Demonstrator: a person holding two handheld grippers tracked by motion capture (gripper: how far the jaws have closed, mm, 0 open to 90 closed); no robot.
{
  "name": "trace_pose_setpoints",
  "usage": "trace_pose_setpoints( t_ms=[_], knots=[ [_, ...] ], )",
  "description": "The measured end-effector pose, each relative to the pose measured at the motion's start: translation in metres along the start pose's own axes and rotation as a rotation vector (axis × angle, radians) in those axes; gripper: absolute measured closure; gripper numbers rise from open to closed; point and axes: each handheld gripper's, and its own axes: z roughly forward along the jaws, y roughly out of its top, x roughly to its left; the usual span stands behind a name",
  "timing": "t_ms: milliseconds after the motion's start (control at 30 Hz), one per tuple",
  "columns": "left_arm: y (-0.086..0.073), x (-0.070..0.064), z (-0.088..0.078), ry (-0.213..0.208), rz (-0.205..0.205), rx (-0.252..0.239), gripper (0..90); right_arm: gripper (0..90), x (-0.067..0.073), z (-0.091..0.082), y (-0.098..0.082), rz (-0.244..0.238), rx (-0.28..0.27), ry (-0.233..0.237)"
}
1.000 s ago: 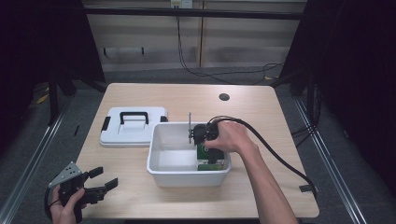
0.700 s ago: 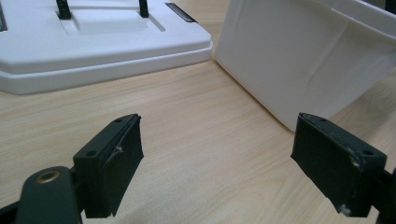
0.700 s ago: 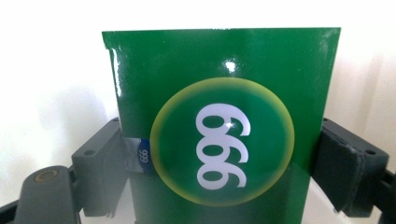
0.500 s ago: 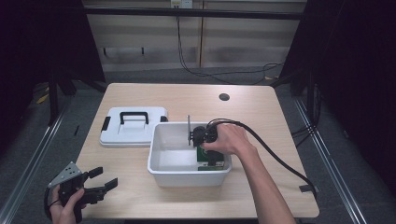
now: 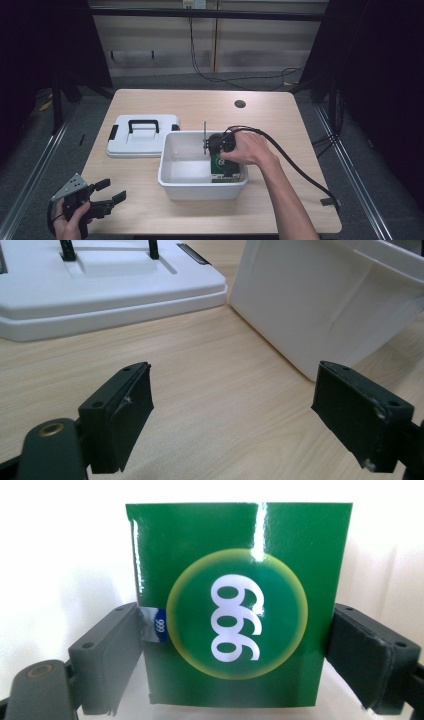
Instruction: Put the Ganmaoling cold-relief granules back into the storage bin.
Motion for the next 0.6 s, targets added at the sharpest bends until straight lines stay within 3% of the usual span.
trace_pose_setpoints(
  t_ms=[300,467,600],
  knots=[
    [0.0,0.0,0.0,0.001,0.001,0.001,15.8,13.5,0.002,-0.012,-0.006,0.004,-0.056,-0.006],
    [0.0,0.0,0.0,0.001,-0.001,0.001,15.9,14.5,0.003,-0.021,-0.011,-0.012,-0.116,-0.016],
    [0.0,0.0,0.0,0.002,0.001,0.002,15.9,14.8,0.004,-0.027,-0.017,0.011,-0.181,-0.02]
  ],
)
